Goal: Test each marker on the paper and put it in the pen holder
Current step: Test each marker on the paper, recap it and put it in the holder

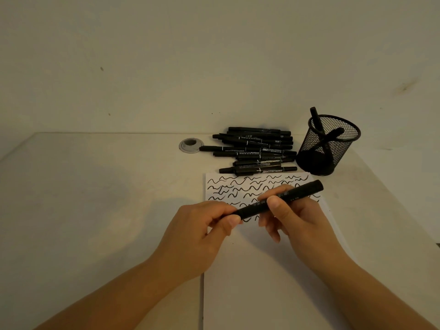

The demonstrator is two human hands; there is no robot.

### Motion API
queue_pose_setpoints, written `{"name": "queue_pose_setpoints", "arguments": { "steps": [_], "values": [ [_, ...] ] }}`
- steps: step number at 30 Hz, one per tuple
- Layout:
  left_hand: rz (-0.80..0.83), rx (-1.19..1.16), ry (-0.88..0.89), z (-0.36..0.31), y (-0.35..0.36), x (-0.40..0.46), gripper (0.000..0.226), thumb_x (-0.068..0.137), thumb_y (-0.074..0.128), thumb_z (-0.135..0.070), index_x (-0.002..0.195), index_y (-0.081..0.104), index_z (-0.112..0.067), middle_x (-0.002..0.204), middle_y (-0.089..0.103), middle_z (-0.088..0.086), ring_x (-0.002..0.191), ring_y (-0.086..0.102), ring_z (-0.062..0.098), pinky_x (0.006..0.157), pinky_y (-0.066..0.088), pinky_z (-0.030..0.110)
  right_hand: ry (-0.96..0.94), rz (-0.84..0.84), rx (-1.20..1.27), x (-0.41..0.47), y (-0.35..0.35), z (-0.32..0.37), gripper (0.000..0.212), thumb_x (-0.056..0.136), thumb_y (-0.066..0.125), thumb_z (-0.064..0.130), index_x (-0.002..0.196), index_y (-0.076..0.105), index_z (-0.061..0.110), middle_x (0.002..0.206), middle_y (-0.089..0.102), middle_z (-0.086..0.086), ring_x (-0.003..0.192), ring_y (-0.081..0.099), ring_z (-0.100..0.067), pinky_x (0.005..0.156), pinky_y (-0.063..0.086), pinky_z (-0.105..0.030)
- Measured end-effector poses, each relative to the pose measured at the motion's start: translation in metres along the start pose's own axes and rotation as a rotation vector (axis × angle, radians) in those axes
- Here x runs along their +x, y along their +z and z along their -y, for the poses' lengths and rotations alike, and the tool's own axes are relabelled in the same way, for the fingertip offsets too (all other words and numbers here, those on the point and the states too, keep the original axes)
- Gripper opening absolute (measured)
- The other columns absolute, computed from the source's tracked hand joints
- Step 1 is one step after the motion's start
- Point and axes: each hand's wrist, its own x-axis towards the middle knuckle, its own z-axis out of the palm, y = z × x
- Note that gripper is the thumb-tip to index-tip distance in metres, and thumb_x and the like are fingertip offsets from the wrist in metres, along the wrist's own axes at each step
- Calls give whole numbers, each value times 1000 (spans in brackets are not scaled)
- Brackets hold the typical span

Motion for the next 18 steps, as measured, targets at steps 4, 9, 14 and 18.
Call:
{"name": "queue_pose_setpoints", "arguments": {
  "steps": [4, 9, 14, 18],
  "values": [
    [-85, 57, -50, 3, -3, 2, 14, 83, 48, -44, 73, 57, -42, 62, 57, -12, 67, 55, 6, 54, 38, 11, -2, -95, -249, -1, -2, -2, 41, 74, 46, 52, 65, 65, 17, 56, 64, 1, 46, 51, -5, 46, 41, -15],
    [-81, 184, -84, -1, -5, 7, 16, 90, 48, -39, 83, 61, -33, 67, 59, -13, 67, 56, 7, 60, 47, 27, -574, -166, -967, 2, -4, 8, 14, 83, 64, 36, 76, 66, 23, 71, 60, 16, 56, 50, 2, 52, 38, -6],
    [-65, 338, 66, -16, -5, 18, 43, 83, 27, -55, 89, 62, -32, 69, 50, -21, 65, 49, 1, 58, 37, 13, -764, 2, -1350, 8, -10, 20, 19, 73, 74, 25, 90, 71, 17, 80, 65, 2, 60, 59, -14, 39, 45, -23],
    [-74, 413, 165, -31, -5, 36, 38, 87, 31, -47, 89, 64, -29, 71, 56, -18, 65, 48, 1, 56, 41, 19, -797, 45, -1393, 16, -23, 35, 18, 86, 55, 28, 90, 70, 18, 76, 65, 4, 59, 59, -13, 43, 45, -22]
  ]
}}
